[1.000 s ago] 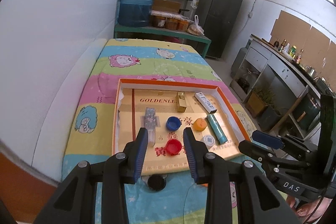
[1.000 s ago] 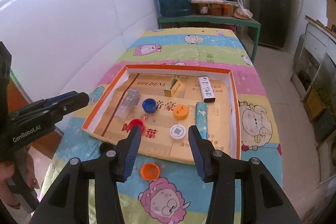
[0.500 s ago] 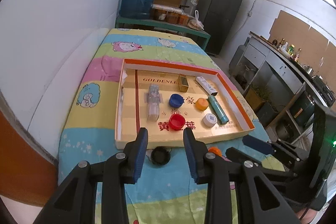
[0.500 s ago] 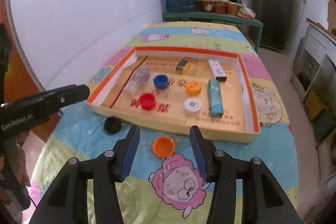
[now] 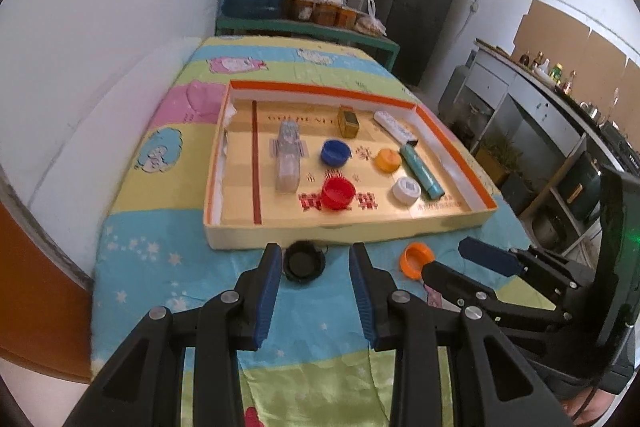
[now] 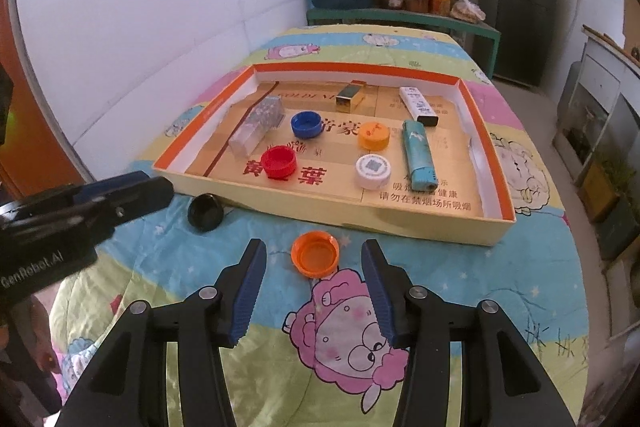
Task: Organize rigid objects
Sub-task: 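Grasp the black cap with the left tool while the right tool grasps the orange cap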
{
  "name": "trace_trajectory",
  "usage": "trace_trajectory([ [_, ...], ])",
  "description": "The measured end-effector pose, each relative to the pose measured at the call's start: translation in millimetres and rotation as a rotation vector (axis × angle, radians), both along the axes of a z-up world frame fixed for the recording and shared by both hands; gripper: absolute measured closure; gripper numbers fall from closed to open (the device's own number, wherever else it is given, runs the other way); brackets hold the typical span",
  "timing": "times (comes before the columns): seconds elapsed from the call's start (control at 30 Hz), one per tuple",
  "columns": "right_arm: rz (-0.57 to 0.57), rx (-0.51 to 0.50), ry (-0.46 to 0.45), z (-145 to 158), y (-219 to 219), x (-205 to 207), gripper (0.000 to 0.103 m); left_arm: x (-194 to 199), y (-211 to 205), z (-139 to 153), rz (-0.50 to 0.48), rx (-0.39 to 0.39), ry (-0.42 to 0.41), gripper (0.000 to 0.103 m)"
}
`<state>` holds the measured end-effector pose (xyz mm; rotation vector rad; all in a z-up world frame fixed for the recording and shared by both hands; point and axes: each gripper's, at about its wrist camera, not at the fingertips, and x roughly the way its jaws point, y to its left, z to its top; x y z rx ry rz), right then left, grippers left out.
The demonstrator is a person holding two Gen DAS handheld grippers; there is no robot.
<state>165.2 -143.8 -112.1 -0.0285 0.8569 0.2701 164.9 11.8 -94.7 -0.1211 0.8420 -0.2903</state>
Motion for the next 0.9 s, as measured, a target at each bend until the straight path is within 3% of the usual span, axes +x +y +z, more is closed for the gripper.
trace_trajectory([
  [0.53,0.003,0.006,0.044,-20.7,0.9,11.7,0.052,21.7,-6.8,-38.4,0.007,0.047,0.087,0.068],
  [0.9,0.008,-0.013,0.049,-27.9,2.7,17.7,0.052,26.5,-9.7,-39.9,0.002,0.035,0.073,0.068],
])
